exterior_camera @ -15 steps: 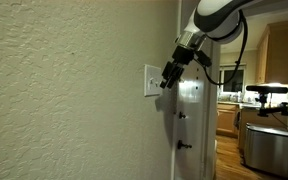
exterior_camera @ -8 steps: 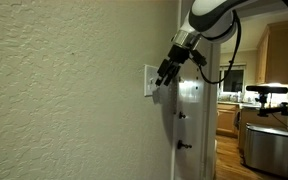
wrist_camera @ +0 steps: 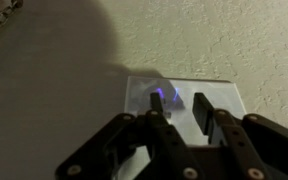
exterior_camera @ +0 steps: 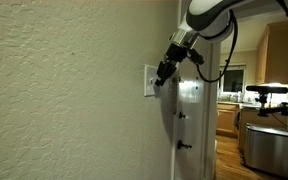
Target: Push the light switch on the right upwards
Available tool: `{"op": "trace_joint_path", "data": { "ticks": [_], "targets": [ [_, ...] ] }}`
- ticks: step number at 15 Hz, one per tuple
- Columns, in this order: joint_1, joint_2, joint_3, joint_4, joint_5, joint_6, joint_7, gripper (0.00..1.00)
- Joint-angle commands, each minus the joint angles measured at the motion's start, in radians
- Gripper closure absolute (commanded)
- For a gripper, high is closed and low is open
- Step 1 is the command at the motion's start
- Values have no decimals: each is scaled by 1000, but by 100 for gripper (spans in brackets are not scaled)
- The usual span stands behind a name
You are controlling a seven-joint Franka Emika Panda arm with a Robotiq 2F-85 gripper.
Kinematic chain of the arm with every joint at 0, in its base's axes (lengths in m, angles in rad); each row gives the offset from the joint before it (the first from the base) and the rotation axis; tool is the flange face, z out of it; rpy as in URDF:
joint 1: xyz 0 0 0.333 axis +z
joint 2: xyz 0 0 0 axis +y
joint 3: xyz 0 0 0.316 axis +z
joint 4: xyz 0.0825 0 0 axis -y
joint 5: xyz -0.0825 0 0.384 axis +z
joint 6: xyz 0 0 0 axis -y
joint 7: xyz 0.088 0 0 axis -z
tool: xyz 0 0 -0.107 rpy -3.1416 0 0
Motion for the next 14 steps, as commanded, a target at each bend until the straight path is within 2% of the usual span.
{"op": "trace_joint_path", "data": {
  "ticks": [1,5,7,14],
  "targets": [
    [-10,13,5,27,22,0,-50,90],
    [-17,16,4,34,21,-2,-66,97],
    [-18,10,4,29,22,-4,-68,93],
    [-25,-40,-3,-9,16,-53,-98,94]
  ]
}}
